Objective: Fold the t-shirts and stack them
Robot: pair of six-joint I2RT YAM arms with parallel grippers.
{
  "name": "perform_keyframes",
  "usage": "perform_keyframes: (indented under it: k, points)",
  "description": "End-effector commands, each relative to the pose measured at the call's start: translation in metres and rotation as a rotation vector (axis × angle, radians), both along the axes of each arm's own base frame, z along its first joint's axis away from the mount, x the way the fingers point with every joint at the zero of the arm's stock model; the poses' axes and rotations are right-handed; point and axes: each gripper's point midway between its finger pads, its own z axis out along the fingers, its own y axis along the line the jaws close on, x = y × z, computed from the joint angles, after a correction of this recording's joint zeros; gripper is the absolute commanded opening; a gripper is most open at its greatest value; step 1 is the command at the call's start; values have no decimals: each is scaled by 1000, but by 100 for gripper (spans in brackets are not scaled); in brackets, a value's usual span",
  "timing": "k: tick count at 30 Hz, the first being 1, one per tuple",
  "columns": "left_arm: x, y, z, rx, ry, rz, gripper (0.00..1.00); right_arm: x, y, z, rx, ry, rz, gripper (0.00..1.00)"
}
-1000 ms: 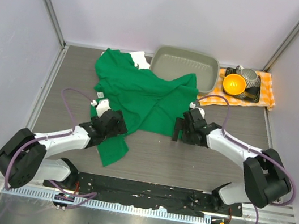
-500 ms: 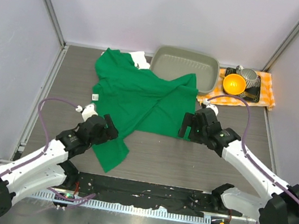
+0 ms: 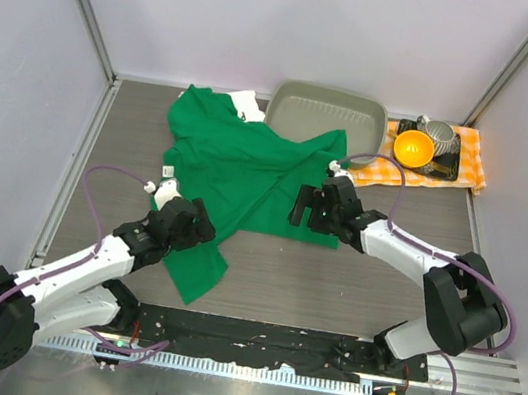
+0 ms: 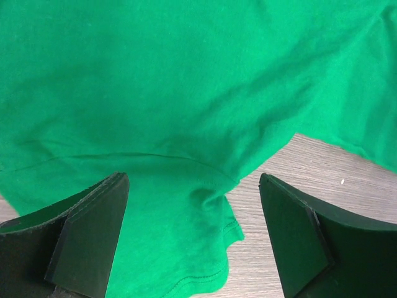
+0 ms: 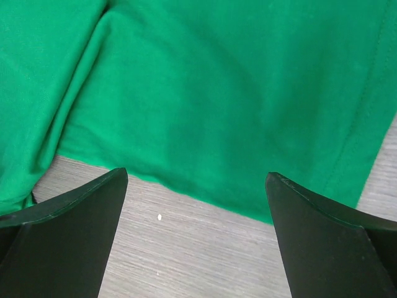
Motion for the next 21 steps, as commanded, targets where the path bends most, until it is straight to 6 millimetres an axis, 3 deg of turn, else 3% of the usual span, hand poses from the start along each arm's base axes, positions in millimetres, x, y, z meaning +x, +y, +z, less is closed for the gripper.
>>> perform_keyframes:
  k: [1, 4, 7, 14, 21]
  points:
    - [15, -7, 1, -14, -60, -9, 91, 12, 9, 1, 38, -90, 31, 100]
    - [11, -7, -11, -14, -39, -8, 91, 6, 4, -11, 28, -85, 30, 100]
    - [5, -4, -25, -10, -16, -4, 91, -15, -7, -36, 8, -31, 28, 100]
    - [-10, 2, -49, -7, 41, 3, 91, -50, -35, -71, -87, 115, -22, 100]
    - [-21, 8, -52, -5, 65, 4, 90, -91, -65, -80, -182, 283, -97, 100]
